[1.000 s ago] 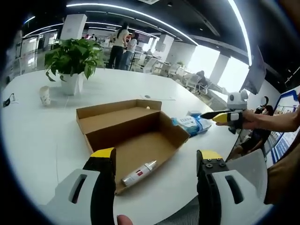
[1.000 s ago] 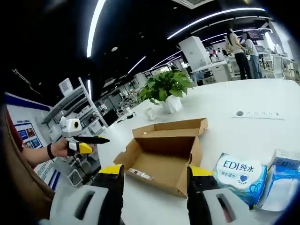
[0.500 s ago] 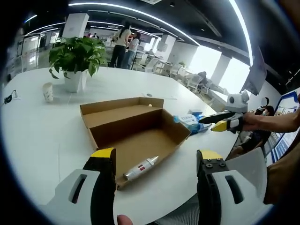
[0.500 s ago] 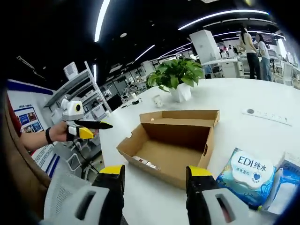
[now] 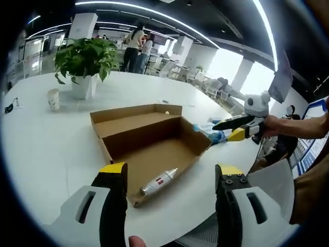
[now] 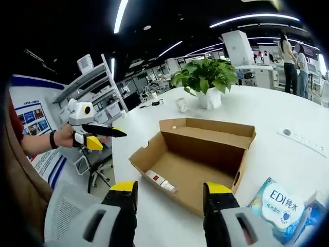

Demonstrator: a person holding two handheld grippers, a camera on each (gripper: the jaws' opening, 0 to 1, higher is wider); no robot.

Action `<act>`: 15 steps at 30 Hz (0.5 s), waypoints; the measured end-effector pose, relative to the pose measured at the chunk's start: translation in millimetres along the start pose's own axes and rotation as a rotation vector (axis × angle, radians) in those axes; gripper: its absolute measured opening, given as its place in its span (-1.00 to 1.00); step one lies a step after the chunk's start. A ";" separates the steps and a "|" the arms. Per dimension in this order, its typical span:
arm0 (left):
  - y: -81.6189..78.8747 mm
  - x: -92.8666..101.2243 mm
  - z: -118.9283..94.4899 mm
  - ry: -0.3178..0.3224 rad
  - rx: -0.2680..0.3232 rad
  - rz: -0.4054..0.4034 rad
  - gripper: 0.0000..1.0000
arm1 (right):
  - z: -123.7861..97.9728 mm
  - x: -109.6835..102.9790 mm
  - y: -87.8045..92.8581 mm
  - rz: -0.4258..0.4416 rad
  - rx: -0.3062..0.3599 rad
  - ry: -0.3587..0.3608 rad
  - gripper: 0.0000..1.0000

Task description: Operate the shoe box by opening the lid, removing the specified soft item, and placing it in the target area until the item is outside and the box remains undamaged.

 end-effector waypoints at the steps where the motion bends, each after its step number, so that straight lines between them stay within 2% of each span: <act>1: -4.0 -2.8 1.9 -0.001 -0.005 0.013 0.38 | 0.2 -0.5 -0.7 0.001 0.001 -0.002 -0.03; 3: -9.9 -6.3 6.6 -0.003 -0.015 0.030 0.37 | 0.6 -2.5 -3.6 0.001 0.009 -0.006 -0.03; 8: -24.9 -13.7 30.9 0.007 -0.125 0.203 0.37 | -0.3 -6.6 -7.5 -0.008 0.015 -0.016 -0.02; 15: -40.3 -20.6 65.6 0.045 -0.235 0.336 0.37 | -8.3 -9.6 -7.5 -0.012 0.016 -0.003 -0.01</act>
Point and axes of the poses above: the point that each gripper's makers call its tool centre point, and the gripper's own axes: z roughly forward along the fingers, x roughly to its right, y roughly out of its underside, the point moved 7 cm from there along -z, roughly backward along the fingers, and after that the axes turned 5 degrees about -x, right-handed, at the moved point
